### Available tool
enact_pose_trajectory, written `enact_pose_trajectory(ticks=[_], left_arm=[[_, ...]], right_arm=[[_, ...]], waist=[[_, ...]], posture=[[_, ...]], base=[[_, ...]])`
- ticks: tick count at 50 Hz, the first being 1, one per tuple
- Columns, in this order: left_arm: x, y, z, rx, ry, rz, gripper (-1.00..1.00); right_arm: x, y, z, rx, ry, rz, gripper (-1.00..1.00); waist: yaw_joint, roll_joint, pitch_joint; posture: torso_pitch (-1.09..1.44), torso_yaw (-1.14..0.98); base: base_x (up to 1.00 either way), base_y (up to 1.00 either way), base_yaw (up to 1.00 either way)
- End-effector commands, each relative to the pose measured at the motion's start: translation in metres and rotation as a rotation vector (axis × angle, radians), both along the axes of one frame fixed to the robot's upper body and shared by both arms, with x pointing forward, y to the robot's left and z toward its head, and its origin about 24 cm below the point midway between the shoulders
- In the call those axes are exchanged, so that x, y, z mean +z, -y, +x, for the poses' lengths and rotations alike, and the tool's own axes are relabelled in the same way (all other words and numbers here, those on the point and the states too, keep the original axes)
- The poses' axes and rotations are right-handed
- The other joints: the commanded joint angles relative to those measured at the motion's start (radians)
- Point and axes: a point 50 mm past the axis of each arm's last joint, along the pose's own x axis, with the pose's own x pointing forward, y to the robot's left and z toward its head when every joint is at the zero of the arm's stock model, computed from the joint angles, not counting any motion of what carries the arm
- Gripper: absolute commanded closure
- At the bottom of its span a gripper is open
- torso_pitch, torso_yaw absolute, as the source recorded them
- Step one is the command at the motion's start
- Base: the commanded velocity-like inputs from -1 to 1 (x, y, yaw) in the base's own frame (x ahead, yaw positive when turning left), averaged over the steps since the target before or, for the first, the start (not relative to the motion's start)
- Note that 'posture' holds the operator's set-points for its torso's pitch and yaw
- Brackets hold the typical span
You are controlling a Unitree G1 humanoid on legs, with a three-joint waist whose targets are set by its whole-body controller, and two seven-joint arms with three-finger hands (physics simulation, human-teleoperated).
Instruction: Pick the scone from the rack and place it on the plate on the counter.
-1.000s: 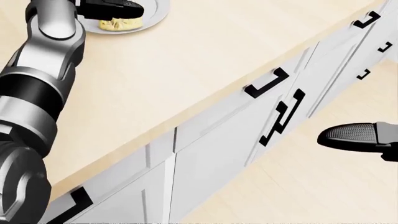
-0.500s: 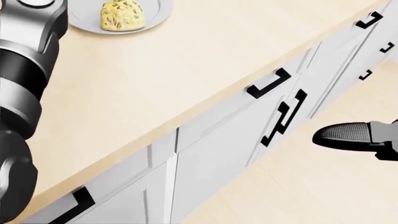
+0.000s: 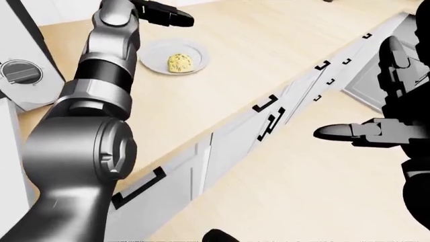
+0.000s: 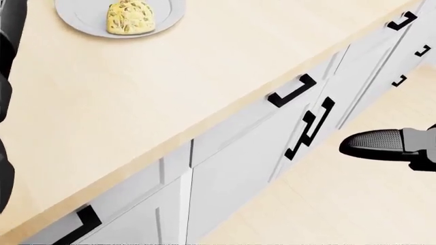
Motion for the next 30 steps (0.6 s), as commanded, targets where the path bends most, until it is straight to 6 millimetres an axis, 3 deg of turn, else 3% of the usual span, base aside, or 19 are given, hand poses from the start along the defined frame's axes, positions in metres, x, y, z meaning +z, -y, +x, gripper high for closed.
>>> enact_pose_trajectory(ticks=[1, 10, 17, 23, 30], left_arm=[[0.039, 0.006, -0.012, -0.044, 0.127, 0.007, -1.0], [0.048, 0.003, -0.021, -0.061, 0.145, 0.03, -1.0], [0.045, -0.004, -0.039, -0.049, 0.16, 0.007, -1.0], [0.036, -0.007, -0.068, -0.045, 0.179, -0.006, -1.0], [0.051, -0.012, -0.101, -0.03, 0.225, -0.015, -1.0]], right_arm=[[0.008, 0.001, -0.004, -0.016, 0.06, -0.005, -1.0], [0.006, -0.001, -0.001, -0.005, 0.058, 0.0, -1.0], [0.006, -0.004, 0.001, 0.007, 0.058, 0.001, -1.0], [0.005, -0.004, 0.001, 0.007, 0.059, 0.003, -1.0], [0.005, -0.005, 0.002, 0.01, 0.061, 0.006, -1.0]], waist=[[-0.001, 0.006, -0.038], [-0.006, 0.006, -0.064], [-0.015, 0.014, -0.063], [-0.022, 0.023, -0.056], [-0.028, 0.028, -0.048]], posture=[[0.18, -0.95], [0.14, -0.95], [0.14, -0.95], [0.14, -0.95], [0.14, -0.95]], base=[[0.0, 0.0, 0.0], [0.0, 0.0, 0.0], [0.0, 0.0, 0.0], [0.0, 0.0, 0.0], [0.0, 0.0, 0.0]])
